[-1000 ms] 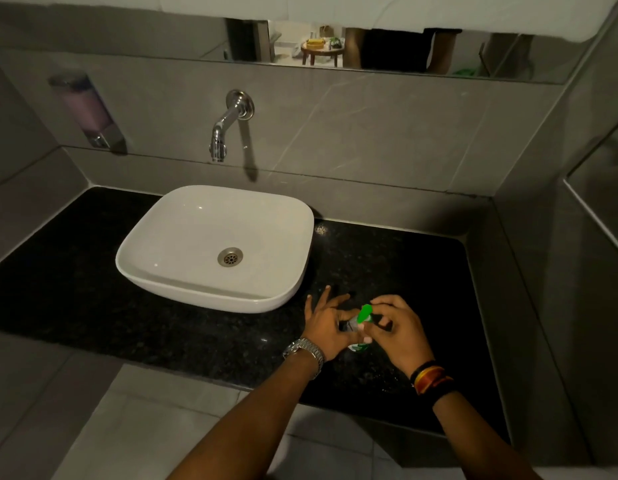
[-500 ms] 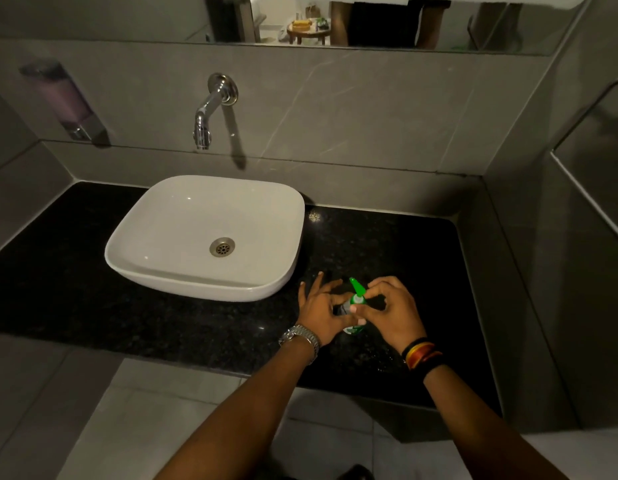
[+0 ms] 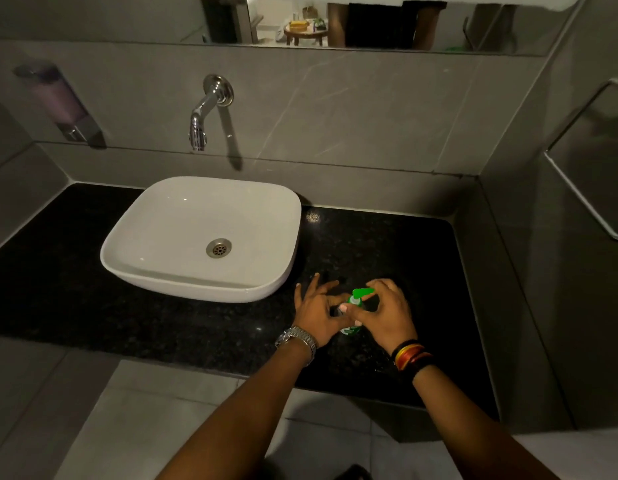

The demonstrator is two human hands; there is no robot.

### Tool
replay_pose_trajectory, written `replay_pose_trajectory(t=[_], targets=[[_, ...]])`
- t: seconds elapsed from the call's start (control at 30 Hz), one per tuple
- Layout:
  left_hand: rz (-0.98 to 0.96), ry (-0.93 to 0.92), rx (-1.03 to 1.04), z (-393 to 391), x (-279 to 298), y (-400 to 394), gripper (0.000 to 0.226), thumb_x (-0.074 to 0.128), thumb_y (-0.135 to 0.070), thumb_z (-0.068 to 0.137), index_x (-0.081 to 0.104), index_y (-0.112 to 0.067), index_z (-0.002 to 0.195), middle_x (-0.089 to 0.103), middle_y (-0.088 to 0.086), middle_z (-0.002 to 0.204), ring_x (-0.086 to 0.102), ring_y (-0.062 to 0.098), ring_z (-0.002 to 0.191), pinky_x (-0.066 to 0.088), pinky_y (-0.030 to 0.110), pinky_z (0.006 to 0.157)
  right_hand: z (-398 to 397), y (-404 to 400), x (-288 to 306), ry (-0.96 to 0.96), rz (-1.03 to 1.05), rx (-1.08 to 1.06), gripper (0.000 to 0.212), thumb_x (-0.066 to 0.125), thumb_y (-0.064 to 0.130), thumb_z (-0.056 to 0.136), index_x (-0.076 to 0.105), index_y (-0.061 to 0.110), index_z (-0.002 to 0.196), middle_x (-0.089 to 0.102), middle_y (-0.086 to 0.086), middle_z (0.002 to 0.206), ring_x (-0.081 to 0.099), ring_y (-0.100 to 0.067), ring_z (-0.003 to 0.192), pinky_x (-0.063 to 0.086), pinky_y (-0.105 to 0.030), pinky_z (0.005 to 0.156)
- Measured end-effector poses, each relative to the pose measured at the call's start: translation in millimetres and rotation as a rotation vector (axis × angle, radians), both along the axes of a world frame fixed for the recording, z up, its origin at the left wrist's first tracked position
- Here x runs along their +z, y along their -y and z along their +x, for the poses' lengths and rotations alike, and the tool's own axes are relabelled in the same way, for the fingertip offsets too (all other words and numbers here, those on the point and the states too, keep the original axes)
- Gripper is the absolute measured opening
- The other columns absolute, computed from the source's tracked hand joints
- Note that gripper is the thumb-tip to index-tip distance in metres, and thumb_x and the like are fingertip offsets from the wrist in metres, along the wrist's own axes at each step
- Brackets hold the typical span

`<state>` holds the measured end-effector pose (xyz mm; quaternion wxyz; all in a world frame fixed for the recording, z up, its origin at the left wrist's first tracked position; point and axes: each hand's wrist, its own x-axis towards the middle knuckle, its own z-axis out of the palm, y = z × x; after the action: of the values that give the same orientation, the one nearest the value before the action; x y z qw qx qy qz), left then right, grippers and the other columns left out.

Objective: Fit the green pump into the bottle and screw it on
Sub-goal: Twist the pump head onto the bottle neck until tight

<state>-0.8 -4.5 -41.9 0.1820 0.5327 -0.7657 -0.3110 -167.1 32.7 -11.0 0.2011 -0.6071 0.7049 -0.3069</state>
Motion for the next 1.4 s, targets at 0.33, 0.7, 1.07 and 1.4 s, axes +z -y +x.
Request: replay_pose_trajectory(t=[0.33, 0.7, 1.07, 1.4], targets=[[-0.005, 0.023, -0.003, -0.7, -0.3, 1.9, 0.074, 0.049, -0.079, 0.062, 0.064, -0.044, 0.125, 0.044, -0.007, 0.153, 0.005, 0.021, 0.153, -0.012, 0.055, 0.119, 1.4, -10.7, -6.4, 0.058, -0.055, 0.002, 0.038, 0.082, 0.038, 0.074, 0.078, 0.016, 0.105, 0.058, 0.004, 0.132, 0.050, -0.018, 0.122, 0.045, -0.039, 0.105], [-0.014, 0.021, -0.015, -0.3, 1.9, 1.4, 0.069, 0.050, -0.075, 0.063, 0.064, -0.046, 0.123, 0.045, -0.006, 0.152, 0.006, 0.022, 0.153, -0.011, 0.055, 0.119, 5.1, -1.4, -4.6, 0.167, -0.061, -0.004, 0.037, 0.090, 0.035, 0.064, 0.071, 0.013, 0.087, 0.060, 0.006, 0.106, 0.061, -0.013, 0.101, 0.050, -0.020, 0.086], [-0.010, 0.014, -0.008, -0.8, 2.5, 0.8, 0.061, 0.065, -0.072, 0.068, 0.065, -0.045, 0.122, 0.046, -0.006, 0.152, 0.006, 0.022, 0.153, -0.013, 0.055, 0.119, -5.6, -1.3, 7.7, -0.015, -0.047, 0.134, 0.031, 0.082, 0.033, 0.074, 0.076, 0.019, 0.100, 0.063, 0.007, 0.117, 0.050, -0.010, 0.110, 0.047, -0.031, 0.098], [-0.030, -0.017, 0.010, -0.8, -0.3, -0.9, 0.066, 0.058, -0.076, 0.065, 0.066, -0.045, 0.122, 0.047, -0.007, 0.150, 0.008, 0.020, 0.152, -0.013, 0.053, 0.119, -7.7, 0.4, 6.9, 0.002, -0.046, 0.199, 0.032, 0.079, 0.032, 0.079, 0.076, 0.020, 0.109, 0.056, 0.018, 0.121, 0.042, -0.001, 0.112, 0.042, -0.026, 0.102]])
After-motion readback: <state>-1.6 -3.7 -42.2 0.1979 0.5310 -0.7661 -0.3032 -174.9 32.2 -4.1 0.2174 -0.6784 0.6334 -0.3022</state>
